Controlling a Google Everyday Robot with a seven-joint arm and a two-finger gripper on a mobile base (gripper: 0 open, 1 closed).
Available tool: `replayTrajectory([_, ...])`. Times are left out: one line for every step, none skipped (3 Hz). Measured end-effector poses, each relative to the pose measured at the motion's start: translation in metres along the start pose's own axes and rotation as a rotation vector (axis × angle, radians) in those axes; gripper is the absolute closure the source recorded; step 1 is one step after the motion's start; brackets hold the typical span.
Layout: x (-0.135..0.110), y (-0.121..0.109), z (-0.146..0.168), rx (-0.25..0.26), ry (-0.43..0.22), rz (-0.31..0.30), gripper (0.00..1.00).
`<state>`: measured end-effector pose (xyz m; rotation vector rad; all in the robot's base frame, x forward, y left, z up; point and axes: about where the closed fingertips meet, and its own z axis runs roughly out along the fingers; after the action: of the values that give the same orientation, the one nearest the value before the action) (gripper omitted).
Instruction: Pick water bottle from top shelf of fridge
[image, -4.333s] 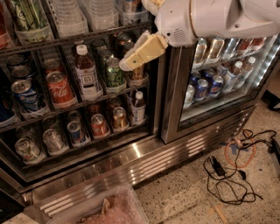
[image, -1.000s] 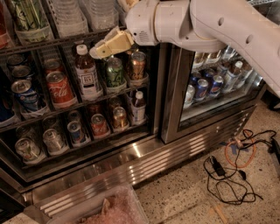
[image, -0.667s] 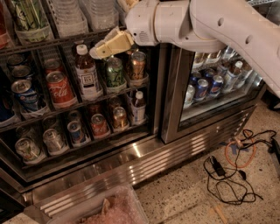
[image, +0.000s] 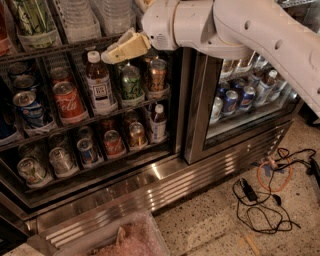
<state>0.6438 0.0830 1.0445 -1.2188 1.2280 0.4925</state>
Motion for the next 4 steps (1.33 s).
replayTrajectory([0.003,-0.003,0.014,-0.017,-0.009,-0.003,0.0])
replayTrajectory([0.003,-0.009,0.028,-0.033,-0.021,-0.012,0.0])
replayTrajectory([0.0,-0.012,0.037,-0.043,-0.032,-0.022,0.0])
replayTrajectory([0.0,-0.016,0.039,-0.024,-0.042,-0.012,0.0])
